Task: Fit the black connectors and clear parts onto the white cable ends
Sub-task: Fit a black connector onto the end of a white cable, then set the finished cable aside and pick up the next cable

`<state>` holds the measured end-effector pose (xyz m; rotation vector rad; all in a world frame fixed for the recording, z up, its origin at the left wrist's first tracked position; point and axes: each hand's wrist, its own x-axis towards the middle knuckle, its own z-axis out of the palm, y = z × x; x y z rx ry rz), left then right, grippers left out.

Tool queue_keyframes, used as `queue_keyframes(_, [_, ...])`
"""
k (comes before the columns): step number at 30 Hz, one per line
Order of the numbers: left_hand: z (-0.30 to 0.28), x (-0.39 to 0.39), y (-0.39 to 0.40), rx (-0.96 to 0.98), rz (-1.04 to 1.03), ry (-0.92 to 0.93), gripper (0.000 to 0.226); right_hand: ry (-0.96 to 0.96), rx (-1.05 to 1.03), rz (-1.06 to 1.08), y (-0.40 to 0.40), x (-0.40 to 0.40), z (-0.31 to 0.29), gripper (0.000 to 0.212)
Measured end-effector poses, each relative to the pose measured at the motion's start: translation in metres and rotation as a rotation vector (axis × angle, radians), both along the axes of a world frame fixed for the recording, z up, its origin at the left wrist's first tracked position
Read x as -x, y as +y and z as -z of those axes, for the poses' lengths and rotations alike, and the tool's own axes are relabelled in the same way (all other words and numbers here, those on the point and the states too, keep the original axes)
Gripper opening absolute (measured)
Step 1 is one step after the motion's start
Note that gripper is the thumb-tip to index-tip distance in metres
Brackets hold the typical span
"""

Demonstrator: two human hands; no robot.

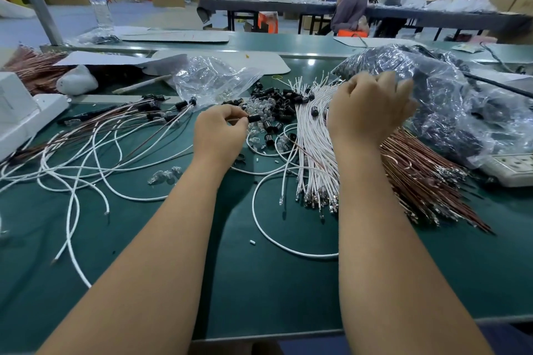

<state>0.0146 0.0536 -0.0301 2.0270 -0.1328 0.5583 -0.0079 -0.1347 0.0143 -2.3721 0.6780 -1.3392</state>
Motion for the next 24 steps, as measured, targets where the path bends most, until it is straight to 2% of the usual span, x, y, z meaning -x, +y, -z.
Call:
queue_keyframes(2, [-0.001, 0.000, 0.000, -0.008, -0.010, -0.010, 0.010, -0.140, 0.136, -0.020, 0.013, -0.002, -0.004, 0.025])
queue_keyframes(4, [0.000, 0.001, 0.000, 0.014, -0.014, 0.005, 0.010, -0.211, 0.210, -0.163, 0.028, -0.007, -0.004, 0.019])
queue_keyframes(7, [-0.001, 0.002, 0.001, 0.064, -0.003, 0.046, 0.012, -0.119, 0.169, -0.502, 0.054, -0.012, 0.009, 0.014])
queue_keyframes(9, [-0.002, 0.001, 0.002, 0.055, -0.017, 0.045, 0.013, -0.030, 0.114, -0.606, 0.062, -0.015, 0.022, 0.013])
queue_keyframes(13, [-0.005, -0.003, 0.007, 0.035, -0.046, 0.084, 0.011, 0.044, -0.040, -0.653, 0.058, -0.021, 0.030, 0.009])
queue_keyframes(18, [-0.005, -0.002, 0.006, 0.055, -0.020, 0.091, 0.010, 0.166, -0.017, -0.711, 0.059, -0.024, 0.032, 0.010])
queue_keyframes(24, [-0.006, 0.000, 0.002, 0.048, 0.018, 0.082, 0.008, 0.205, -0.025, -0.764, 0.059, -0.024, 0.033, 0.016])
